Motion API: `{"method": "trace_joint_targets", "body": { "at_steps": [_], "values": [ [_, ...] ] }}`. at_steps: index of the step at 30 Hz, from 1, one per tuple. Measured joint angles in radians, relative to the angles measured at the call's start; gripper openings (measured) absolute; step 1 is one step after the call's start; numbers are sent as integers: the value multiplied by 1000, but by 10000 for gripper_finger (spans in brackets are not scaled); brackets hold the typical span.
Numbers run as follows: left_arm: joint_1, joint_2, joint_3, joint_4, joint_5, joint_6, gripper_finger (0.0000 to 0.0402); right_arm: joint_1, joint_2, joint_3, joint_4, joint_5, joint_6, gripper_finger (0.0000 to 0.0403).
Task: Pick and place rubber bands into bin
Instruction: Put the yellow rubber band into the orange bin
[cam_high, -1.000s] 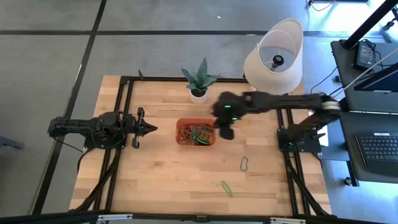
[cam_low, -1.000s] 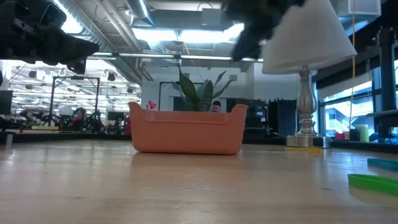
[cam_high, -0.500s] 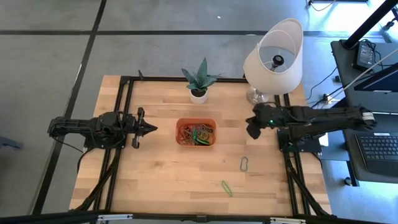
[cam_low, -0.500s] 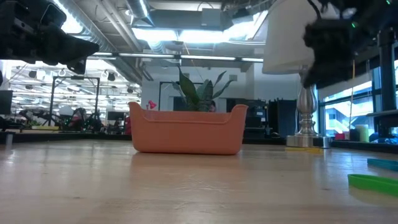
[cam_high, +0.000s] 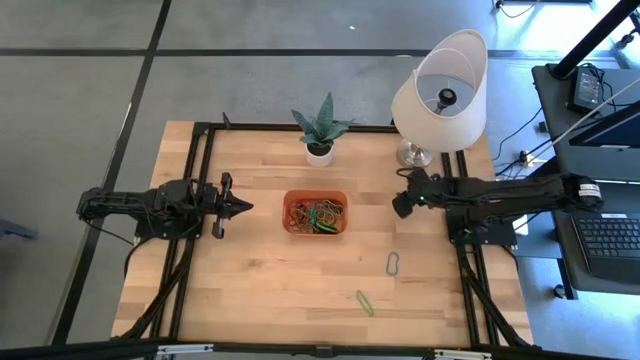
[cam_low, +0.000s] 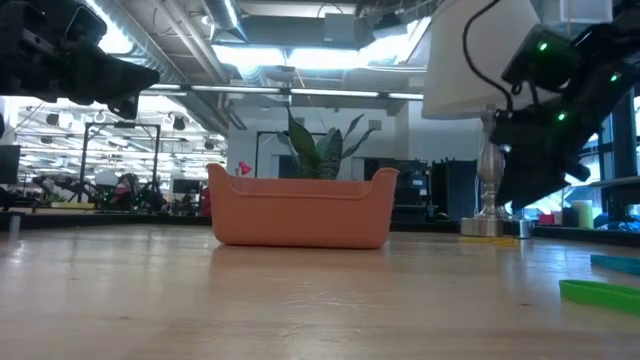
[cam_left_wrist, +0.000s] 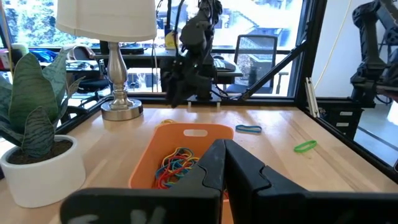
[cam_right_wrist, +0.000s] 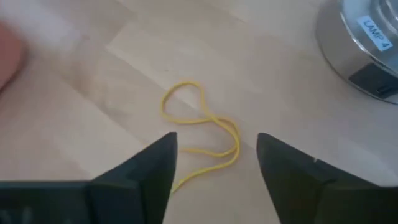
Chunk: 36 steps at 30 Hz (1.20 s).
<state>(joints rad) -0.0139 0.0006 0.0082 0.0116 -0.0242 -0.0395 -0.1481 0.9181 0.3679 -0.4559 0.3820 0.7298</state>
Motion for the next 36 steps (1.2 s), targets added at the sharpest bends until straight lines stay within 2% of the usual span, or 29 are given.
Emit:
{"method": "trace_joint_targets", "body": {
  "at_steps": [6,14,16,18,23,28,31,36],
  "values": [
    [0,0,0,0,0,0,4,-53,135,-13,105,1,-5,254],
    [0,0,0,0,-2,0,4,-59,365,-7,153,1,29,245],
    [0,0,0,0,-2,0,4,-58,402,-2,178,3,43,221],
    [0,0,0,0,-2,0,4,-53,417,-1,197,6,52,180],
    [0,0,0,0,-2,0,4,-44,409,-6,226,-10,51,27],
    [0,0,0,0,-2,0,4,-36,380,21,183,-79,51,9],
    [0,0,0,0,-2,0,4,-25,335,67,77,-158,51,4],
    [0,0,0,0,-2,0,4,17,257,211,-130,-133,55,2]
  ]
}}
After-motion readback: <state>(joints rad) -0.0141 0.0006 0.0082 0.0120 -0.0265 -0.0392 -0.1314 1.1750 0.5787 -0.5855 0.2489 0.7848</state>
